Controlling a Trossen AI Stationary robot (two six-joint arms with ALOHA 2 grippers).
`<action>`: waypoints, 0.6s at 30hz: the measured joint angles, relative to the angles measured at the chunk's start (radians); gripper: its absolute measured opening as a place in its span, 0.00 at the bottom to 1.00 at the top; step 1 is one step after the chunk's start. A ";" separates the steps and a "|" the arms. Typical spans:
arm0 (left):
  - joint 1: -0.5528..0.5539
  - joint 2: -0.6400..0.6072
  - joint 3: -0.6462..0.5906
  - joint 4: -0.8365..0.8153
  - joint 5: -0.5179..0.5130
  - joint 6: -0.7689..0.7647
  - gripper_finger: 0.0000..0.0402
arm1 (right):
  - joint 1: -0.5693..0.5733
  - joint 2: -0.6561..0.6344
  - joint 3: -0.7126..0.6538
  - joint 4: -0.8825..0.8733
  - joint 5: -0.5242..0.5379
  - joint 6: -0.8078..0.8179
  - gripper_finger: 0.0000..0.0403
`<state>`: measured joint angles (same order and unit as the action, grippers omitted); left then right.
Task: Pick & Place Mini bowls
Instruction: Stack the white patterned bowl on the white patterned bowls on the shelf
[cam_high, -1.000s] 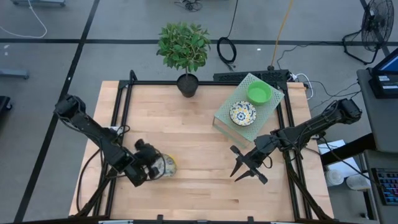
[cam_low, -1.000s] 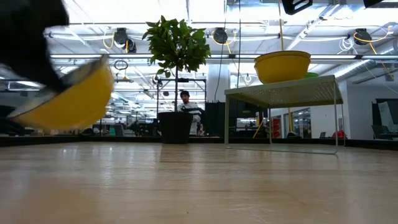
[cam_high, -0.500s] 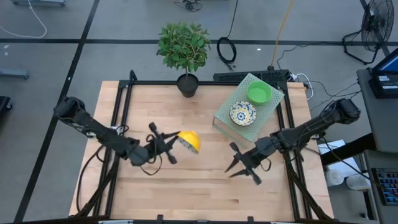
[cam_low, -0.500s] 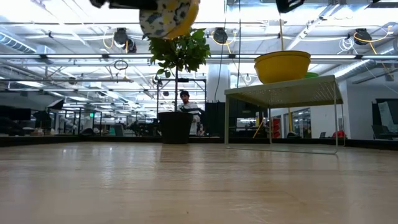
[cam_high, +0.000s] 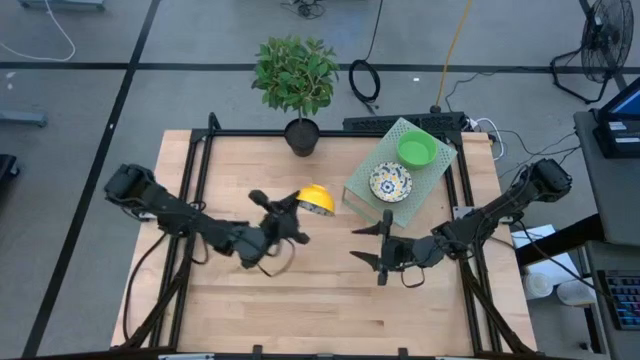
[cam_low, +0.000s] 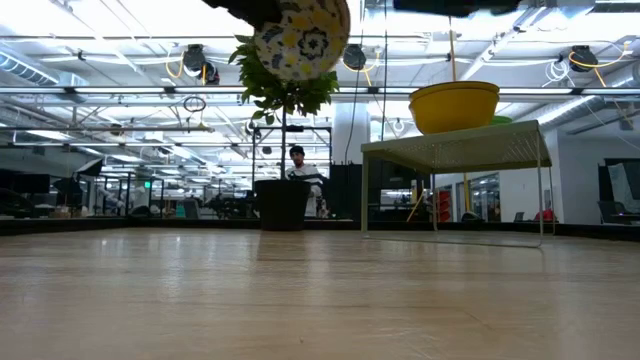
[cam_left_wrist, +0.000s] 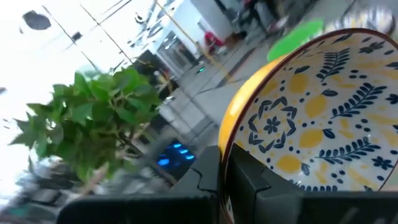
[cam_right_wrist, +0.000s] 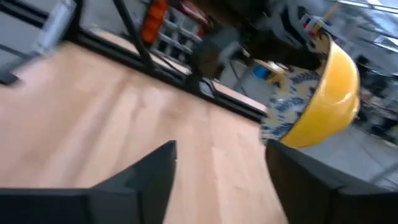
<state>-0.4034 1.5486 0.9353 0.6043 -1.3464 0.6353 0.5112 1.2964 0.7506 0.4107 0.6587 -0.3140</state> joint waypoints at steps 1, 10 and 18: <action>-0.001 0.030 0.026 -0.001 -0.025 0.037 0.02 | -0.005 0.010 0.000 0.007 0.018 -0.010 0.63; -0.001 0.248 0.250 -0.003 -0.198 0.277 0.02 | -0.060 0.044 0.000 0.154 0.106 -0.041 0.77; -0.001 0.317 0.331 -0.002 -0.173 0.332 0.02 | -0.124 0.044 0.000 0.139 0.105 0.066 0.70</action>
<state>-0.4042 1.8653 1.2663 0.6019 -1.5196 0.9668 0.3876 1.3399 0.7506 0.5495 0.7638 -0.2480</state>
